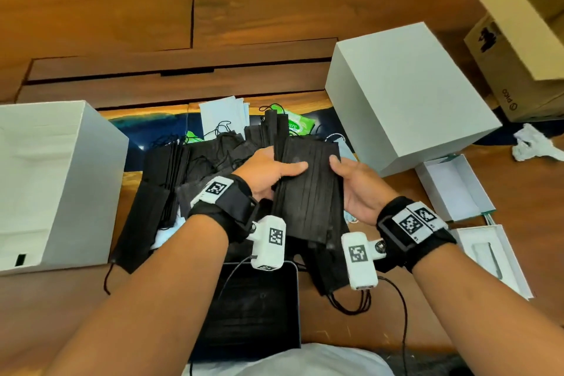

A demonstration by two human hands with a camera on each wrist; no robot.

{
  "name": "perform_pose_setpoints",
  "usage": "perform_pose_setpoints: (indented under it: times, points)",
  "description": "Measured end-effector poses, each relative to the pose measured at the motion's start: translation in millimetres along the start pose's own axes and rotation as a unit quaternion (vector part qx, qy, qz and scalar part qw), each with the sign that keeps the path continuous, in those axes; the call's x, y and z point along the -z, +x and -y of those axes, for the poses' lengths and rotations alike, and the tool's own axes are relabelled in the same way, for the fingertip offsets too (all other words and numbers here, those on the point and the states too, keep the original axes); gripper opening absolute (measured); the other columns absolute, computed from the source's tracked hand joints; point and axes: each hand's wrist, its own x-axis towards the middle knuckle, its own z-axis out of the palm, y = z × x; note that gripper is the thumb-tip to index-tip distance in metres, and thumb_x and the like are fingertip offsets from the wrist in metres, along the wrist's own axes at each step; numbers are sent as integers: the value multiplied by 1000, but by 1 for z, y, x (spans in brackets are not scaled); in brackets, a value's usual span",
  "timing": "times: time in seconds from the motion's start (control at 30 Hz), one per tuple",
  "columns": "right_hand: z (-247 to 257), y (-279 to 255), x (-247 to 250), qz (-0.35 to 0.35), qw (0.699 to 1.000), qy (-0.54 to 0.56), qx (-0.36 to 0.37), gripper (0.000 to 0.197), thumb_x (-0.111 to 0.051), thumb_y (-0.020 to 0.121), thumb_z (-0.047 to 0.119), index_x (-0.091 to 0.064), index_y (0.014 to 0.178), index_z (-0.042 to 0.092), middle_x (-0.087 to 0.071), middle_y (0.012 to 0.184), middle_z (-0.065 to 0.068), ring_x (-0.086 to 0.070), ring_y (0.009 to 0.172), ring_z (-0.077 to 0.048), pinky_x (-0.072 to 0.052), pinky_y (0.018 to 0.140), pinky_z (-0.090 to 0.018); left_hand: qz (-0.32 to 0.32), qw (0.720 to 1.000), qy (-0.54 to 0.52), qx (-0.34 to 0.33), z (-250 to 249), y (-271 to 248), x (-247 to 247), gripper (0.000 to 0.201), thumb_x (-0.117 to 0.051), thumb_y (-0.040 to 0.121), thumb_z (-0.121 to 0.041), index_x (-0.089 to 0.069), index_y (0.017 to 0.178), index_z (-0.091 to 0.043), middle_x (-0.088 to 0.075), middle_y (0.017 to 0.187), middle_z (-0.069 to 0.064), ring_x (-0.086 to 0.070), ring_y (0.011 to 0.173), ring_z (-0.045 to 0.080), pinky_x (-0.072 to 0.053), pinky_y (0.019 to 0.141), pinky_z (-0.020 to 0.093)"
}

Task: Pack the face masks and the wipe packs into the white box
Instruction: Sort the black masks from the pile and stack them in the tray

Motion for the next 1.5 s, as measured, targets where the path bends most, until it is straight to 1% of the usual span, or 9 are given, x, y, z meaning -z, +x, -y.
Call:
perform_pose_setpoints:
  times: [0.23, 0.47, 0.63, 0.87, 1.03, 1.13, 1.2, 1.33, 1.5]
  points:
    - [-1, -5, -15, -29, 998, -63, 8, 23, -45, 101, 14, -64, 110, 4, -70, 103, -13, -71, 84, -21, -60, 69, -35, -80, 994, -59, -42, 2, -10, 23, 14, -62, 93, -2, -69, 102, -9, -73, 97, 12, -70, 83, 25, -59, 70, 36]
    - [12, -17, -36, -107, 988, -59, 93, 23, -50, 99, 13, -64, 81, 11, -68, 75, -4, -63, 71, -17, -54, 69, -35, -126, 990, -57, -42, 5, -26, 52, 14, -55, 98, -8, -66, 106, -8, -71, 101, 17, -68, 81, 27, -58, 77, 41]
    - [18, -12, -88, -98, 989, -50, 99, 17, -54, 98, 15, -58, 109, 3, -70, 98, -13, -67, 90, -22, -57, 82, -40, -81, 989, -115, -45, 5, -41, 46, 26, -52, 101, -17, -64, 121, -4, -69, 116, 20, -68, 97, 31, -55, 89, 45]
    - [-4, 2, -138, -115, 981, -97, 122, 85, -80, 62, -6, -37, 131, 18, -61, 118, -18, -66, 105, -32, -53, 92, -53, -22, 988, -146, -51, -1, -61, 60, 51, -49, 97, -51, -66, 123, -10, -70, 116, 17, -68, 108, 31, -52, 97, 46]
    - [-19, 4, -159, -100, 975, -144, 135, 108, -82, 60, -5, -25, 144, 31, -47, 131, -9, -57, 116, -26, -52, 95, -48, -43, 991, -124, -32, 4, -63, 74, 65, -46, 90, -68, -71, 117, -15, -73, 111, 17, -69, 105, 33, -52, 97, 50]
    - [-24, 5, -167, -125, 960, -187, 166, 94, -70, 67, -14, -29, 141, 27, -46, 129, -7, -57, 109, -23, -57, 84, -40, -29, 986, -161, -18, 5, -65, 79, 75, -52, 79, -77, -68, 123, -19, -69, 120, 18, -66, 112, 35, -47, 102, 55]
    - [-23, 8, -170, -142, 955, -192, 176, 78, -62, 74, -16, -36, 135, 24, -48, 128, -6, -57, 103, -17, -57, 80, -37, -9, 985, -170, -10, 4, -68, 84, 74, -62, 77, -72, -65, 127, -17, -67, 123, 19, -64, 114, 37, -47, 101, 56]
    - [-18, 15, -169, -155, 930, -242, 228, 51, -58, 83, -12, -45, 119, 22, -60, 121, -1, -59, 104, -13, -53, 93, -42, -39, 985, -165, -18, 2, -68, 94, 46, -67, 91, -29, -60, 129, -4, -69, 116, 22, -68, 107, 36, -54, 92, 50]
    - [1, 22, -167, -164, 891, -299, 298, 36, -51, 90, -6, -45, 113, 20, -67, 110, 1, -65, 101, -14, -53, 92, -46, -33, 982, -185, -27, 3, -73, 96, 37, -64, 94, -19, -61, 126, 0, -69, 117, 22, -68, 105, 33, -57, 88, 48]
